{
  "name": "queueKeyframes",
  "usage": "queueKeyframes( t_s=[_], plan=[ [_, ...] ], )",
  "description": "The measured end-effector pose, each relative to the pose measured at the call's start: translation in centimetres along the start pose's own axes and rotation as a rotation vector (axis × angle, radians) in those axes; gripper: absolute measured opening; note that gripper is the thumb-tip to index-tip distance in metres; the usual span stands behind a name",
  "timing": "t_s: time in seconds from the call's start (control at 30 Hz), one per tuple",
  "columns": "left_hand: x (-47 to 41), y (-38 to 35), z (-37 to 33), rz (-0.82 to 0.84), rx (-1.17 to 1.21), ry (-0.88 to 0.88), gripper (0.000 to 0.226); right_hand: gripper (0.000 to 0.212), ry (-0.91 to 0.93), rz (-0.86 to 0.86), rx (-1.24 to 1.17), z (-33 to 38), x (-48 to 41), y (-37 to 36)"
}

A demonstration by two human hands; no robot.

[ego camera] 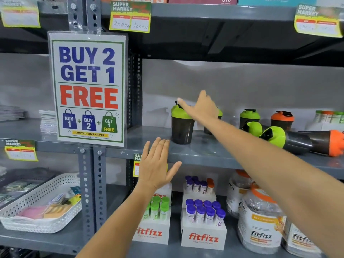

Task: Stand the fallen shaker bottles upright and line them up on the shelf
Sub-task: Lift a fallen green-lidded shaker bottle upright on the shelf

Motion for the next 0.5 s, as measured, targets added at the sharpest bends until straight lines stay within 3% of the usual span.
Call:
queueKeyframes(
  t_s=[0.13, 0.27, 0.5],
  plan=[
    [0.3, -0.8, 1.1, 0.024, -0.054, 0.001, 0.072, 0.072, 0.149, 0.122, 0.145, 1.8, -2.9, 1.1],
    [0.4, -0.8, 1.0, -0.007, -0.056, 0.012, 0.067, 0.066, 0.227, 0.398, 0.365, 3.1, -3.8, 0.5],
    [0.3, -1.4, 1.1, 0.003, -0.073, 0.026, 0.067, 0.049, 0.226, 0.579, 0.21, 3.2, -4.1, -0.2]
  ],
)
Point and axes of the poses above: each hand's wrist, its own x-axis away from the middle knuckle, its own y-axis out of the back of the hand, z = x × y, the point moved 5 cm from there along -x, towards the middle knuckle, and after that the axes turned 14 degrees about y, right-handed, at the moved point
